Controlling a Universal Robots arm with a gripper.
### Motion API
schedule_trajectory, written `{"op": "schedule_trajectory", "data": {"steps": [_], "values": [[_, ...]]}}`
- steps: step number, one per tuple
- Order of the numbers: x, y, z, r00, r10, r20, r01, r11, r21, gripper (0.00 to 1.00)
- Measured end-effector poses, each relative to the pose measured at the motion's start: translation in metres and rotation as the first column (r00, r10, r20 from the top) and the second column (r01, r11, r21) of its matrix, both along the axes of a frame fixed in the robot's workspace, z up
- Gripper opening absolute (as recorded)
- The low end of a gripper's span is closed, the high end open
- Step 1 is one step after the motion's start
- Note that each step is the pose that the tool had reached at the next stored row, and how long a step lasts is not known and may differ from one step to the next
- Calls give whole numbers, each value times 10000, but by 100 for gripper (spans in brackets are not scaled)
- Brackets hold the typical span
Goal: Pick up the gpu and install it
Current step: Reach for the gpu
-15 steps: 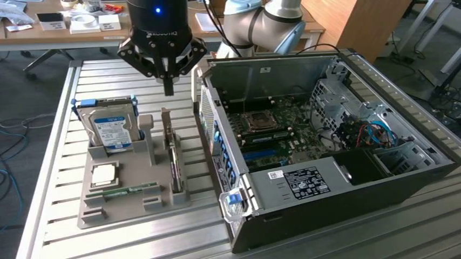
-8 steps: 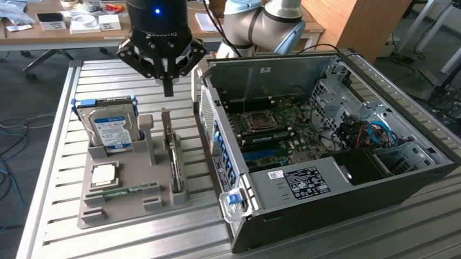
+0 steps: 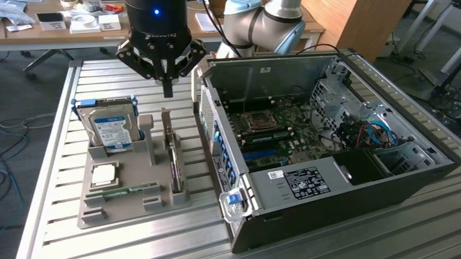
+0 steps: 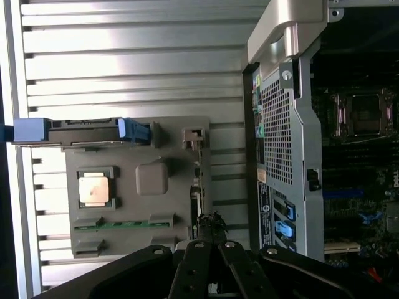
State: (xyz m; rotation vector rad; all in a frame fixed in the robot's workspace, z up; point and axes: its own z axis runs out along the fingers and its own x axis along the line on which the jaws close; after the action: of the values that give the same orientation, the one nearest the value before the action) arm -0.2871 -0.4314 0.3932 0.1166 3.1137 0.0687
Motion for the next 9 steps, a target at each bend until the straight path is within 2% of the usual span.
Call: {"op": "schedule_trajectory", "data": {"steps": [4,9], "values": [[-6,-10,0,10000,1,0,-1,10000,0,11],[-20,-49,0,10000,0,0,0,10000,1,11]]}}
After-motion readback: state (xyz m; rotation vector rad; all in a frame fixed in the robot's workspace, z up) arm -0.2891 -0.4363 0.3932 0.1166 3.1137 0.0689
